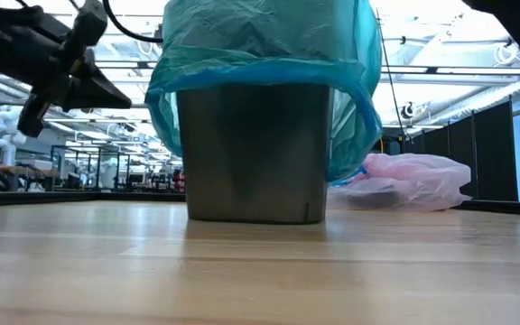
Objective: Place trash/remove bag and relplace
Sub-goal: Insert the blue trash bag into the trash bin
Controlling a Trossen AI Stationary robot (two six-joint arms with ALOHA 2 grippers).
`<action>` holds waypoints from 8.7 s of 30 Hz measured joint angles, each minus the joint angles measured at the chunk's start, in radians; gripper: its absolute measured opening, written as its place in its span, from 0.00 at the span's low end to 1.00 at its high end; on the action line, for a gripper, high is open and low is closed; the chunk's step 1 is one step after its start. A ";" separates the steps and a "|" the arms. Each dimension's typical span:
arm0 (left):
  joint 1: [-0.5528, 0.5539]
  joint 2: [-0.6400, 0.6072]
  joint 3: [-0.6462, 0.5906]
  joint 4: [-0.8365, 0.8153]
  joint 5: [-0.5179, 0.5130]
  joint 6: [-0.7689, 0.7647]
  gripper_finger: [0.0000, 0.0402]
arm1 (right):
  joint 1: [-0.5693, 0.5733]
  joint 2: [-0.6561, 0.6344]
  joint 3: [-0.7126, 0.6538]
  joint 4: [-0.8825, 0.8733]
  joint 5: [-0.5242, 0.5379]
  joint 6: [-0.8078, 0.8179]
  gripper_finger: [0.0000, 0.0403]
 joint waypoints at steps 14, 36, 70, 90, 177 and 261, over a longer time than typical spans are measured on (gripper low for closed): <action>0.171 0.001 0.030 0.433 0.353 1.021 0.00 | 0.008 -0.089 0.001 -0.012 0.000 0.007 0.00; 0.353 0.428 -0.014 1.060 0.549 1.073 0.00 | 0.000 -0.095 -0.263 0.098 -0.004 -0.017 0.00; 0.349 0.055 -0.015 0.622 0.449 0.950 0.00 | -0.007 -0.103 -0.284 0.157 -0.002 0.012 0.00; 0.546 0.517 -0.016 1.160 0.778 1.125 0.00 | -0.015 -0.103 -0.284 0.184 -0.031 0.001 0.00; 0.614 0.110 -0.137 1.016 0.769 1.046 0.00 | -0.150 -1.389 -1.085 0.603 0.235 1.055 0.00; 0.742 0.567 -0.043 1.404 1.187 0.941 0.00 | 0.048 -1.084 -1.488 1.210 0.470 1.258 0.00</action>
